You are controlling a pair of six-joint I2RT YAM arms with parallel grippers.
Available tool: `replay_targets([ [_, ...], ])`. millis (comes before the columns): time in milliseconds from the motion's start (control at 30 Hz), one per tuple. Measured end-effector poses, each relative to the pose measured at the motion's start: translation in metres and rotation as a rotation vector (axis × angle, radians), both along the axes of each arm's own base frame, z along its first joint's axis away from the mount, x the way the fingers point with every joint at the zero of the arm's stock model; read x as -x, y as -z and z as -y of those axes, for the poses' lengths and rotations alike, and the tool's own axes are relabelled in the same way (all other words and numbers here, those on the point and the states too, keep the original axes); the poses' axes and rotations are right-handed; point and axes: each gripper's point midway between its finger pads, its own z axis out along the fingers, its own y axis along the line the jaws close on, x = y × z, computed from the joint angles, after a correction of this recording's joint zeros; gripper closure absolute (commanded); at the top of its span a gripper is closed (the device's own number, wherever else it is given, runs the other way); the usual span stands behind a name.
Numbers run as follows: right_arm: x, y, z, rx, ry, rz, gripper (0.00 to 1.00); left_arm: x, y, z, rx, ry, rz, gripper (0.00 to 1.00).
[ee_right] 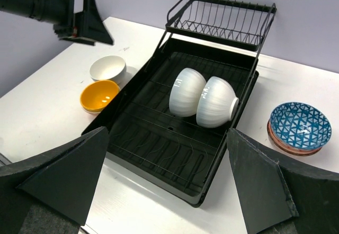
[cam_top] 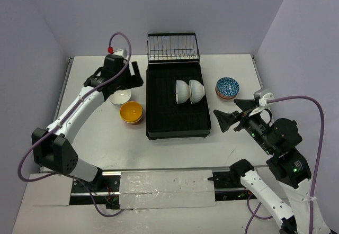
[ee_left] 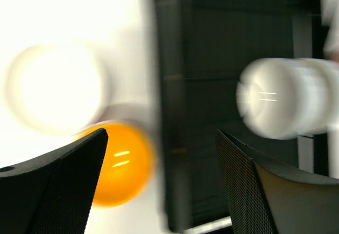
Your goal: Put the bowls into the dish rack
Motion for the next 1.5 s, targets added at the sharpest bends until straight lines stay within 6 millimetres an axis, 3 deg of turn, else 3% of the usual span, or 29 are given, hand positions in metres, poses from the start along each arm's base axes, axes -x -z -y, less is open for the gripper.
replay_targets([
  [133, -0.002, -0.002, -0.004, -0.009, -0.014, 0.005, 0.00, 0.008, 0.029, -0.056, -0.126, -0.105, -0.072, 0.17],
  [233, -0.005, 0.000, -0.007, -0.016, -0.023, 0.004, 0.00, 0.012, 0.047, -0.071, -0.172, -0.118, -0.133, 0.21],
  [400, -0.010, 0.008, -0.013, -0.014, -0.039, -0.019, 0.00, 0.006, 0.080, -0.072, -0.202, -0.115, -0.221, 0.23],
  [600, -0.013, 0.011, -0.015, -0.008, -0.039, -0.030, 0.00, -0.015, 0.121, -0.064, -0.232, -0.106, -0.319, 0.25],
  [733, -0.013, 0.011, -0.014, -0.005, -0.036, -0.028, 0.00, -0.027, 0.142, -0.060, -0.243, -0.107, -0.361, 0.34],
  [1033, -0.017, 0.013, -0.012, 0.027, -0.027, -0.019, 0.00, -0.046, 0.154, -0.055, -0.238, -0.128, -0.381, 0.65],
  [1200, -0.023, 0.017, -0.010, 0.050, -0.008, -0.028, 0.00, -0.047, 0.164, -0.055, -0.248, -0.128, -0.409, 0.73],
  [1367, -0.028, 0.019, -0.012, 0.058, -0.005, -0.035, 0.00, -0.050, 0.165, -0.056, -0.260, -0.132, -0.412, 0.97],
  [1500, -0.029, 0.019, -0.012, 0.058, -0.005, -0.034, 0.00, -0.056, 0.153, -0.059, -0.276, -0.149, -0.394, 1.00],
])
